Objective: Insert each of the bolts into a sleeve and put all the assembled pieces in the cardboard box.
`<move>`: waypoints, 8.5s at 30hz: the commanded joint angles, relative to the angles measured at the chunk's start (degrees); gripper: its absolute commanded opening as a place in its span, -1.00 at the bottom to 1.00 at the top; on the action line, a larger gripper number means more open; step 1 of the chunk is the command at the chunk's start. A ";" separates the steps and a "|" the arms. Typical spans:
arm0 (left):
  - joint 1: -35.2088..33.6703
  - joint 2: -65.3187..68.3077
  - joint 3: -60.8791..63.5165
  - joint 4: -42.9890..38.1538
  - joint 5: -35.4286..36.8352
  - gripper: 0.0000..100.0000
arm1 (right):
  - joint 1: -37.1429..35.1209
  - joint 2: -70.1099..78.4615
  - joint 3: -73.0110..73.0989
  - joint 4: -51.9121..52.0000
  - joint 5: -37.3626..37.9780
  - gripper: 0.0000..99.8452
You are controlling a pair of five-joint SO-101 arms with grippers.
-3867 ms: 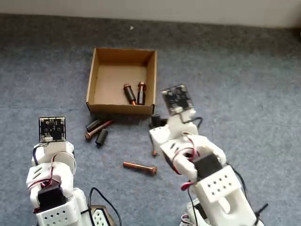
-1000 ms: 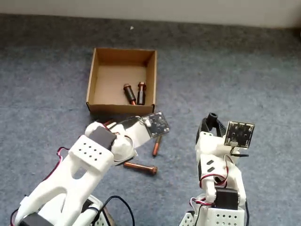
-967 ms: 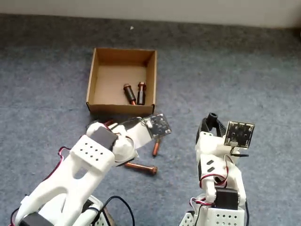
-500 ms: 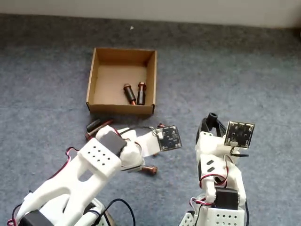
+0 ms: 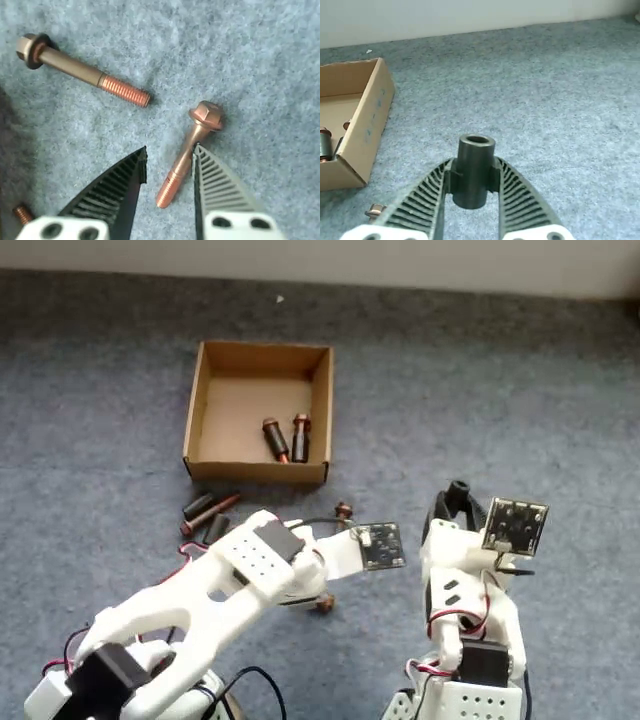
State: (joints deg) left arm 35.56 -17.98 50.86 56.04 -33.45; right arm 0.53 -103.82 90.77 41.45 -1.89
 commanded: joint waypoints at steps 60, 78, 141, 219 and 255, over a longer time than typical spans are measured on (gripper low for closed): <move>8.92 -17.19 13.14 8.53 -15.30 -0.66 | 1.19 -0.84 -0.84 -1.54 0.62 -0.99; 13.14 5.41 0.57 7.30 -9.32 -0.77 | 1.19 -0.84 -0.75 -1.54 0.70 -0.98; -14.64 -73.89 13.85 7.30 26.11 -0.99 | -4.26 -0.84 -0.48 -1.19 0.62 -0.99; -9.36 -86.37 14.90 -12.40 44.84 -0.99 | -49.63 -0.75 13.14 -28.97 15.56 -0.99; -10.51 -86.11 21.14 -8.88 40.88 -0.99 | -47.25 -0.75 13.14 -31.87 16.00 -0.99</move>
State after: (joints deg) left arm 26.51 -104.13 71.69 49.36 8.31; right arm -47.38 -103.74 95.69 11.30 13.41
